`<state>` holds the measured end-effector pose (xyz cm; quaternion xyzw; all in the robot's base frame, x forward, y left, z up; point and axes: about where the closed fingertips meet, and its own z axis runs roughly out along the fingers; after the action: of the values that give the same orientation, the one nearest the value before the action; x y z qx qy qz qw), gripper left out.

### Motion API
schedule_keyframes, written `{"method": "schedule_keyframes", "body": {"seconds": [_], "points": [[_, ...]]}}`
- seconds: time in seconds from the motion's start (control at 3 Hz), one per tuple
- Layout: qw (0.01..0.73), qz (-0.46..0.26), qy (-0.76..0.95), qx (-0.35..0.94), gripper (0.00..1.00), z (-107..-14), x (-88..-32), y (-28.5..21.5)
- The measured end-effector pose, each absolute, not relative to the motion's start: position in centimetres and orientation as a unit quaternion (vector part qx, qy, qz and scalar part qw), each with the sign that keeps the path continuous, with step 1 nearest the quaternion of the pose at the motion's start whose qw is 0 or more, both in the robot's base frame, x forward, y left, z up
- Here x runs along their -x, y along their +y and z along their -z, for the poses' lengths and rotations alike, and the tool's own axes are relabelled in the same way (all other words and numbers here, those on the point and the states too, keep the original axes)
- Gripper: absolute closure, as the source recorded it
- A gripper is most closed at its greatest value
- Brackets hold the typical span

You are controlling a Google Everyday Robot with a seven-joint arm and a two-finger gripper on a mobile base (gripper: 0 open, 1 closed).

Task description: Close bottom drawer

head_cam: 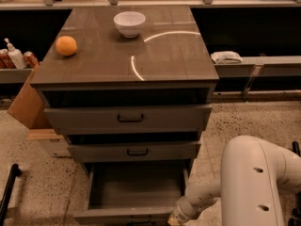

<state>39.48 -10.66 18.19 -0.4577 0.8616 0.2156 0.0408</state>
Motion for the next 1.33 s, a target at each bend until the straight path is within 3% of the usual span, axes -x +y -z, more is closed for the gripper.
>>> {"method": "schedule_keyframes", "body": {"seconds": [1.33], "points": [[0.109,-0.215,0.85,0.468,1.0,-14.9,-42.7,-11.7]]}}
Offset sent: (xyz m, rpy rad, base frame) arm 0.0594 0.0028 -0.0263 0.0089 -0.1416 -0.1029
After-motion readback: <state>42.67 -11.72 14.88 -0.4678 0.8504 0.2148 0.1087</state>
